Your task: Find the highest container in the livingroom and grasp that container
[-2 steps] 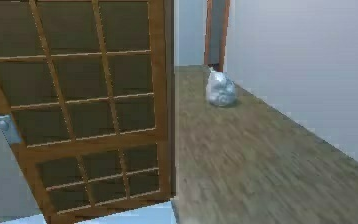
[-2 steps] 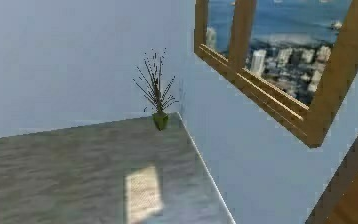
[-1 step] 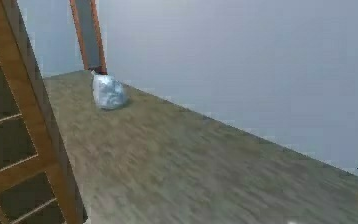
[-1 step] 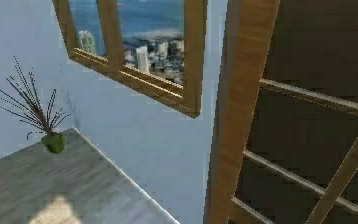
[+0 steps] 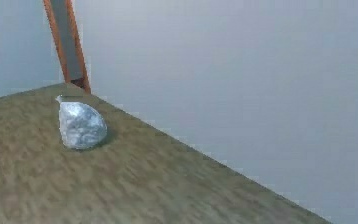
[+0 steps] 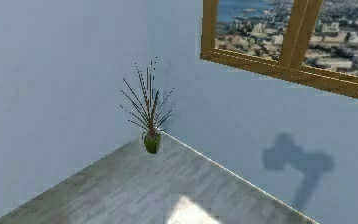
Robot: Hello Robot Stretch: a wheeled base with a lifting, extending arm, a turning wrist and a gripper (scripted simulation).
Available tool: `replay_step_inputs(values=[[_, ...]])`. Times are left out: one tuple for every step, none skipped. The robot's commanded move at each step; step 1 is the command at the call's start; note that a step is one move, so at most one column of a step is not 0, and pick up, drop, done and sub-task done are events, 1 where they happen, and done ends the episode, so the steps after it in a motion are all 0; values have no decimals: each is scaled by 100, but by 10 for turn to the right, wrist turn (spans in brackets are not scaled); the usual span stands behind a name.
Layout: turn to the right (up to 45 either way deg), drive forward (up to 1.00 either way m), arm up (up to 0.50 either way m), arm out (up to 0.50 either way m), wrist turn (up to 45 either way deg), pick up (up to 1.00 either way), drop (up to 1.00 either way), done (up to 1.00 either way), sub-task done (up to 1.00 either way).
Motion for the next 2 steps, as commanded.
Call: replay_step_inputs(values=[[60,0,0,0,0,0,0,0,0],[0,35,0,0,0,0,0,0,0]])
